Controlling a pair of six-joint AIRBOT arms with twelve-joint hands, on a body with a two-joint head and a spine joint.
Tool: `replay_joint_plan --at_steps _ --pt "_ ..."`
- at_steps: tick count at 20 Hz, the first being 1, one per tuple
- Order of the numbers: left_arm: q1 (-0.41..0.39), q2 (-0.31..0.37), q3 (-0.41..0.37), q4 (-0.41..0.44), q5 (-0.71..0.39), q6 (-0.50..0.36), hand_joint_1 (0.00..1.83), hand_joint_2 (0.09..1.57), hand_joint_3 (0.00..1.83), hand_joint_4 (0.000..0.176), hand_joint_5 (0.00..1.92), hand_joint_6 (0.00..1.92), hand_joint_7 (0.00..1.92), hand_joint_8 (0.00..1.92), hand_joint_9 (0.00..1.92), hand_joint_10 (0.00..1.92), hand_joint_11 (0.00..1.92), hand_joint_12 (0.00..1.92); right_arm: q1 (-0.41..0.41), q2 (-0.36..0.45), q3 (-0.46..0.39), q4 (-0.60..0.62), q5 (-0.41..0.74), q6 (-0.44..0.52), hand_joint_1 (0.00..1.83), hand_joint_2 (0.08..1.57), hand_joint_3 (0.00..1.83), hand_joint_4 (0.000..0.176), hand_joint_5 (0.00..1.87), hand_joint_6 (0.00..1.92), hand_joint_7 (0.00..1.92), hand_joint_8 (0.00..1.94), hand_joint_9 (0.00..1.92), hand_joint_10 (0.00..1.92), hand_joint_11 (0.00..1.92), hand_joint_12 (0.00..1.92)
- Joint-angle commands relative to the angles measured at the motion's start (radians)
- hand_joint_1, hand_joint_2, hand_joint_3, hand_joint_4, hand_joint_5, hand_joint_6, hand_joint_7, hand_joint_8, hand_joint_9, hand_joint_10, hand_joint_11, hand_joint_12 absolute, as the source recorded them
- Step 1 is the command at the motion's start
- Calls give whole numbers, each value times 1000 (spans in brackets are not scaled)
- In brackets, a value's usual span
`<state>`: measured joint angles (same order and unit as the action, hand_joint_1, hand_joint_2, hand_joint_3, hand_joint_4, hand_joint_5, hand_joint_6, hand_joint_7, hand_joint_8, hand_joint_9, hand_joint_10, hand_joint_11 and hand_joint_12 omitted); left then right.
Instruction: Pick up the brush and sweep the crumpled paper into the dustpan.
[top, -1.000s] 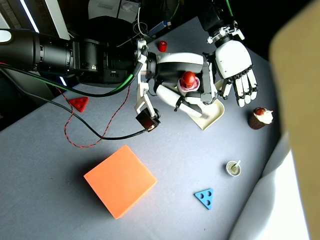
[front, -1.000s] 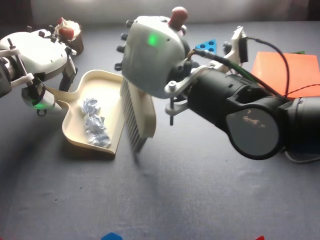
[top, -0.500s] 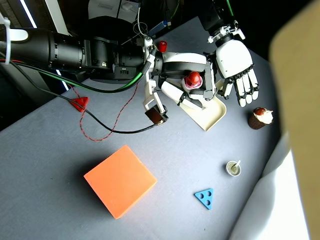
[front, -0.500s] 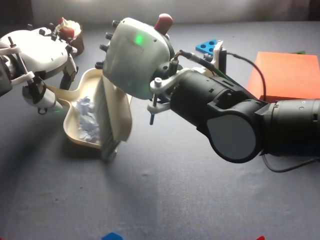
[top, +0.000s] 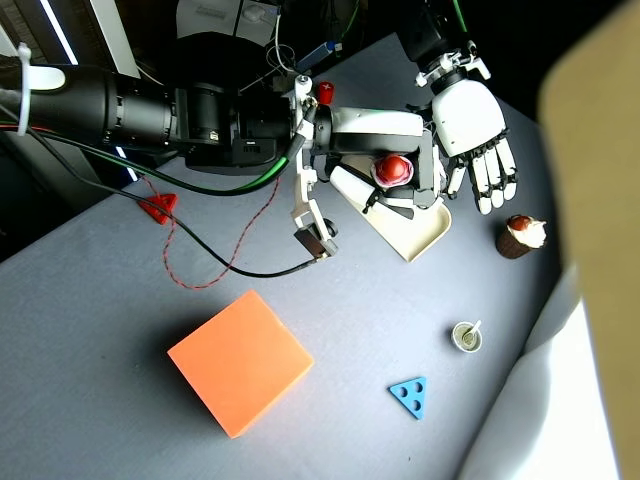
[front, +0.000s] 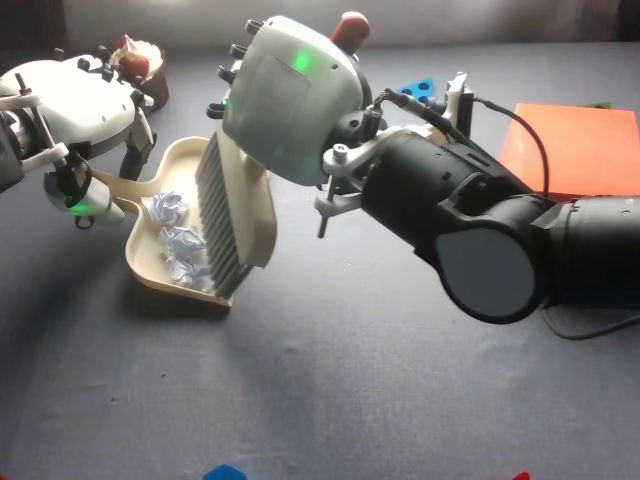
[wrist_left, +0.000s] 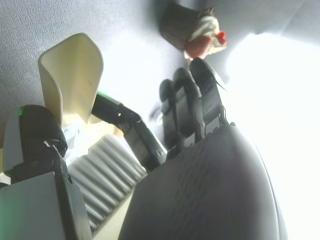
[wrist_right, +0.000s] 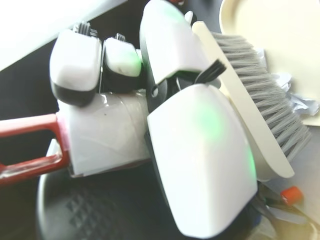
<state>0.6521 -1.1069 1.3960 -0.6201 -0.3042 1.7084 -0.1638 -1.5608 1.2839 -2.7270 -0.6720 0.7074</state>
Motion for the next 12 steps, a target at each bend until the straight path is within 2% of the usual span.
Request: replay_joint_plan --at_steps 1,3,4,5,6,7,8,9,11,12 --pt "-14 2 7 13 -100 9 1003 1126 1 175 946 1027 298 2 234 3 0 504 4 23 -5 -60 -115 -23 1482 1162 0 127 891 1921 969 1941 1246 1921 1461 1921" --pt "-14 2 7 13 -100 9 1025 1128 1 121 950 1026 275 2 202 3 0 448 4 43 -11 -60 -116 -43 1483 1162 0 119 911 1921 985 1941 1254 1921 1454 1921" --pt "-14 2 7 13 -100 9 1025 1128 1 121 950 1026 275 2 202 3 0 448 4 58 -18 -59 -117 -52 1483 1162 0 119 911 1921 985 1941 1254 1921 1454 1921" --pt "-14 2 7 13 -100 9 1037 1125 0 99 958 1014 273 1 201 2 0 426 4 70 -27 -54 -119 -52 1491 1156 0 114 907 1921 991 1941 1259 1921 1454 1921" --pt "-14 3 7 13 -100 9 1017 1124 0 149 954 1016 275 4 199 7 0 409 4 88 -44 -36 -120 -61 1489 1152 0 106 887 1921 987 1941 1247 1921 1448 1921" --pt "-17 3 6 13 -100 9 1014 1121 0 160 960 1008 282 4 209 7 0 437 5 122 -83 11 -120 -101 1489 1149 0 105 889 1921 996 1941 1245 1921 1448 1921" --pt "-19 3 7 13 -100 9 1031 1119 0 125 967 997 292 5 212 5 0 445 8 144 -113 61 -126 -139 1488 1145 0 106 884 1921 1003 1941 1245 1921 1449 1921" --pt "-21 3 7 13 -100 10 1034 1118 0 118 969 995 294 5 213 5 0 446 10 164 -139 81 -133 -159 1488 1145 0 106 883 1921 1005 1941 1245 1921 1449 1921" --pt "-25 3 7 13 -98 16 1034 1118 0 118 969 995 294 5 213 5 0 446 10 199 -179 80 -158 -187 1488 1145 0 106 883 1921 1005 1941 1245 1921 1449 1921" --pt "-25 3 7 13 -97 16 1026 1120 0 133 964 1003 317 5 257 8 0 508 10 199 -179 80 -158 -187 1485 1146 0 108 886 1921 1008 1941 1259 1921 1454 1921"
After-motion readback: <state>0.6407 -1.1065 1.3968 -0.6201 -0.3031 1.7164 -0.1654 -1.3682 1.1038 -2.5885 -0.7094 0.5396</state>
